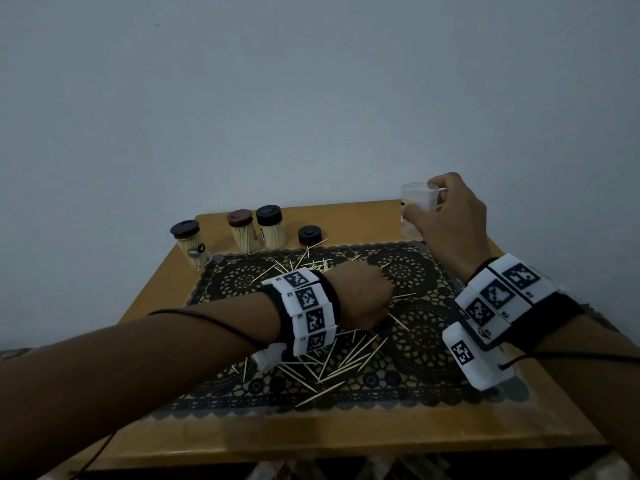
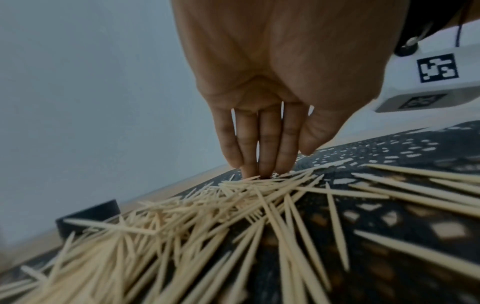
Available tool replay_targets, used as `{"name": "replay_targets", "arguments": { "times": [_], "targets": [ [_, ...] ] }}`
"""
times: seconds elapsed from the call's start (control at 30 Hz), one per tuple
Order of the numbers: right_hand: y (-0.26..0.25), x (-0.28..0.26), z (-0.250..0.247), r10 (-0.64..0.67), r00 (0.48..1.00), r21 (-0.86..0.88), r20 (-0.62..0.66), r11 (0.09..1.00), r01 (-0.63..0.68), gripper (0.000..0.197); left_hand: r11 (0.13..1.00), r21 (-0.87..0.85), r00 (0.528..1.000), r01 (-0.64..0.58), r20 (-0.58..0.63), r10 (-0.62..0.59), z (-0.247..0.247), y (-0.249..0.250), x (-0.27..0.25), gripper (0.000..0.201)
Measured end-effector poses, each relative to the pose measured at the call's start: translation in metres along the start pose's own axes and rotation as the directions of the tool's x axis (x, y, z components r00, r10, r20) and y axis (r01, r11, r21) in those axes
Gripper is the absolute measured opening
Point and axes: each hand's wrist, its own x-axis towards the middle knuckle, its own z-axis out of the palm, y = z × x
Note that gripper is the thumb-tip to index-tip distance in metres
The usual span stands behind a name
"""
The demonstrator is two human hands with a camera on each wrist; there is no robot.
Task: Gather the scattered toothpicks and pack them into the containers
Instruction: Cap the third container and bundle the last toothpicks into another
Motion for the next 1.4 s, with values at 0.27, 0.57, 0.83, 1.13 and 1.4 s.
{"name": "replay_targets", "arguments": {
  "times": [0.27, 0.57, 0.83, 1.13, 1.4],
  "targets": [
    [-0.007, 0.008, 0.006, -0.006, 1.0, 0.019, 0.011, 1.0, 0.006, 0.05, 0.939, -0.238, 0.967, 0.247, 0.131, -0.221, 0.011, -0.013, 0.043, 0.056],
    [-0.002, 0.001, 0.02, -0.034, 0.992, -0.045, 0.125, 0.998, 0.04, 0.052, 0.962, -0.211, 0.985, 0.171, 0.073, -0.159, 0.014, -0.021, 0.014, 0.044],
    [0.005, 0.003, 0.01, -0.03, 0.993, -0.063, 0.114, 0.997, 0.037, 0.053, 0.792, -0.371, 0.866, 0.486, 0.082, -0.493, 0.025, -0.08, -0.002, 0.04],
    [0.01, 0.002, 0.006, -0.012, 0.994, -0.041, 0.106, 0.999, 0.017, 0.054, 0.802, -0.321, 0.864, 0.503, 0.213, -0.457, 0.041, -0.087, -0.017, 0.053],
    [0.004, -0.001, 0.006, -0.022, 0.993, -0.024, 0.114, 0.999, 0.025, 0.053, 0.804, -0.444, 0.902, 0.395, 0.023, -0.43, 0.034, -0.077, -0.039, 0.036]
  ]
}}
